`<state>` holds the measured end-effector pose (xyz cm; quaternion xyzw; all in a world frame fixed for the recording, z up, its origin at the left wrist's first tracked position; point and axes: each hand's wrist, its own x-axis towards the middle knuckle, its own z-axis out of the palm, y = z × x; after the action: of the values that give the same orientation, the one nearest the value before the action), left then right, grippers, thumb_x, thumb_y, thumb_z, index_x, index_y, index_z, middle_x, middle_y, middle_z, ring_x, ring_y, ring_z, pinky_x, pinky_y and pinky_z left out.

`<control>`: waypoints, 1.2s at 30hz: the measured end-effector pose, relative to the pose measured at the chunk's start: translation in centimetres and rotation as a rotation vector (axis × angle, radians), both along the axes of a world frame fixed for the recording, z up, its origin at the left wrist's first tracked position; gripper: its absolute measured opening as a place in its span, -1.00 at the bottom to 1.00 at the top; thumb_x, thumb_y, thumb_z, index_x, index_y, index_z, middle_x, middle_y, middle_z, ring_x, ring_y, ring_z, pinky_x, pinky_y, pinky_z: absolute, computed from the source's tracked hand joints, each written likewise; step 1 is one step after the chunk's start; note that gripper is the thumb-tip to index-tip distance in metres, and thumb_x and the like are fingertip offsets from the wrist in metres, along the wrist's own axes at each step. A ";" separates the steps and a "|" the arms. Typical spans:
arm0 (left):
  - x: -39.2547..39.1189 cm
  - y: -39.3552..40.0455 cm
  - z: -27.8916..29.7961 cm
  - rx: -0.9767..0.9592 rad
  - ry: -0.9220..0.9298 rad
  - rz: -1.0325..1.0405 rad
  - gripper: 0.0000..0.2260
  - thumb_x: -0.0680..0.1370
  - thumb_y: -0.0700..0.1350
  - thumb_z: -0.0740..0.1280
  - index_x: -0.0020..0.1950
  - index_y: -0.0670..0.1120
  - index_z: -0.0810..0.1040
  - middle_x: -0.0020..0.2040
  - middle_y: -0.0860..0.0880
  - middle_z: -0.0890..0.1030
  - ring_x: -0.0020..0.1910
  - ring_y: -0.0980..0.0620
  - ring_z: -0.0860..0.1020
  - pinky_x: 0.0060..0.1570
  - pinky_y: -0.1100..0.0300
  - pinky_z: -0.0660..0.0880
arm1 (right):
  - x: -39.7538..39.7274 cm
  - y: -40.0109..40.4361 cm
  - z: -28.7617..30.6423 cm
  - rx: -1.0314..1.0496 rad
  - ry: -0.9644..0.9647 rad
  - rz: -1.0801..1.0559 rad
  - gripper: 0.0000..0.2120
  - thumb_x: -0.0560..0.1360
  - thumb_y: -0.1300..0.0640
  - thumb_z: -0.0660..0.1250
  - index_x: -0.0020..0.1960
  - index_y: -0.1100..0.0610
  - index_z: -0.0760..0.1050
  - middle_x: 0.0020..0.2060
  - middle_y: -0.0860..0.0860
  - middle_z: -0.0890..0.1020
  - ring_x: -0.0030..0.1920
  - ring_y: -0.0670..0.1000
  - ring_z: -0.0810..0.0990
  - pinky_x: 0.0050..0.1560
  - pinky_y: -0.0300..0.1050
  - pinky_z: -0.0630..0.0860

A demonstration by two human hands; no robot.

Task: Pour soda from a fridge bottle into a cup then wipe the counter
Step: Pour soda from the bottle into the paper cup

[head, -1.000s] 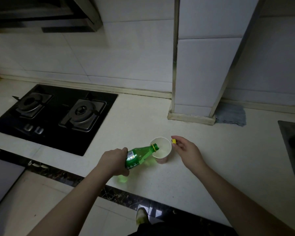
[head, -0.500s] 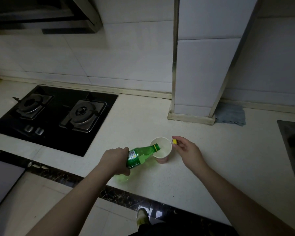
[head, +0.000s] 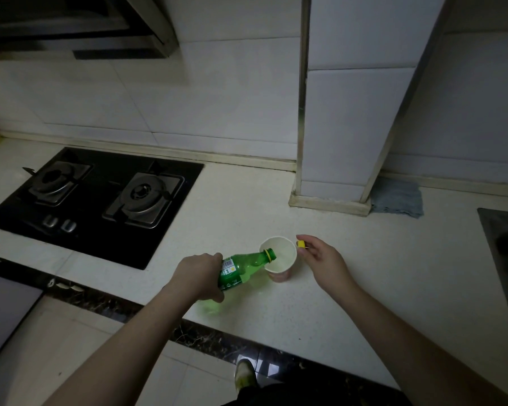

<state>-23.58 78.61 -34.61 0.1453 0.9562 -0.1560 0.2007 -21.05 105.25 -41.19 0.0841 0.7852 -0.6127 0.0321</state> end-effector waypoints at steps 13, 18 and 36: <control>-0.1 0.2 0.1 -0.002 0.002 -0.003 -0.45 0.28 0.15 0.48 0.16 -0.02 0.41 -0.02 0.02 0.60 -0.11 -0.03 0.60 -0.24 0.16 0.43 | 0.1 -0.1 -0.1 0.005 -0.011 -0.002 -0.71 0.57 0.16 0.29 0.28 0.01 0.51 0.05 -0.15 0.59 0.04 -0.25 0.54 0.04 -0.37 0.43; -0.1 0.3 0.3 -0.008 0.017 -0.010 -0.45 0.29 0.15 0.49 0.17 -0.02 0.41 -0.02 0.02 0.60 -0.10 -0.03 0.60 -0.25 0.17 0.40 | 0.2 -0.1 -0.3 -0.003 -0.007 -0.003 -0.71 0.57 0.16 0.30 0.28 0.03 0.51 0.08 -0.12 0.60 0.08 -0.20 0.56 0.07 -0.34 0.44; 0.0 0.8 0.7 -0.015 0.027 -0.020 -0.45 0.29 0.14 0.49 0.18 -0.02 0.42 -0.02 0.02 0.60 -0.11 -0.01 0.59 -0.22 0.17 0.45 | 0.1 -0.1 -0.7 -0.028 0.000 -0.012 -0.72 0.56 0.18 0.30 0.26 0.03 0.52 0.06 -0.11 0.61 0.06 -0.19 0.57 0.04 -0.38 0.44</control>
<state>-23.57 79.43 -33.88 0.1511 0.9561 -0.1672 0.1873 -20.95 105.17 -41.88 0.0883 0.7760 -0.6238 0.0297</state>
